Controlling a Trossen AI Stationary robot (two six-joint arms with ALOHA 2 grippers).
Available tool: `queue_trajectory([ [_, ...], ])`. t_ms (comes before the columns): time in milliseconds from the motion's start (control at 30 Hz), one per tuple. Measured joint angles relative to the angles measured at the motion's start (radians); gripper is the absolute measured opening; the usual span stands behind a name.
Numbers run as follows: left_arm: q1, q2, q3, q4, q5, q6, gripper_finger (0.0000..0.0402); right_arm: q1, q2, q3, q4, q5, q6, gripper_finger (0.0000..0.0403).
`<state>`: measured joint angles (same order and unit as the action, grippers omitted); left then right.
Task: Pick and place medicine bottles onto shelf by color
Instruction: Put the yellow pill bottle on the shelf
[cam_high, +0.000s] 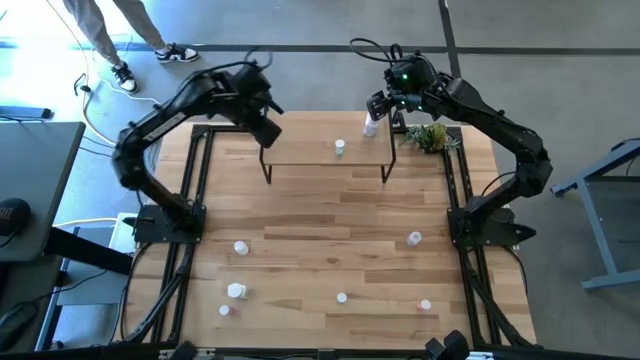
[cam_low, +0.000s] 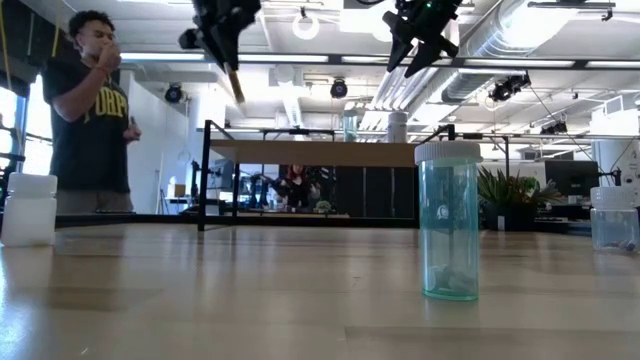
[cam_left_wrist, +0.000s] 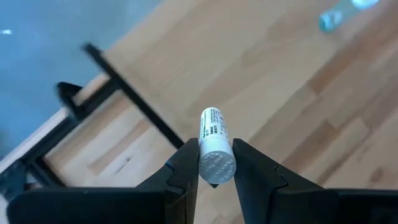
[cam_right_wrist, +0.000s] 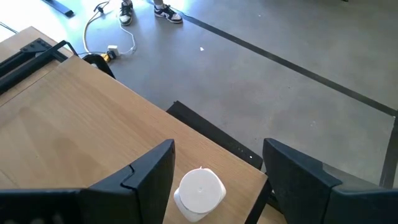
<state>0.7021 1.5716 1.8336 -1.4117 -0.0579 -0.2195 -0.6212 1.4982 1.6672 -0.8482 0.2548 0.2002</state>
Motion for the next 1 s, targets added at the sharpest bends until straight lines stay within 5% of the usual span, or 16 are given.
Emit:
queue_trajectory([
  [333, -0.002, 0.159, 0.063, -0.074, 0.111, 0.135, 0.0074, 0.000, 0.000, 0.000, 0.000, 0.000, 0.000, 0.0236],
  [1000, -0.037, 0.224, 0.100, -0.155, -0.008, 0.174, 0.0074, 0.000, 0.000, 0.000, 0.000, 0.000, 0.008, 0.0236],
])
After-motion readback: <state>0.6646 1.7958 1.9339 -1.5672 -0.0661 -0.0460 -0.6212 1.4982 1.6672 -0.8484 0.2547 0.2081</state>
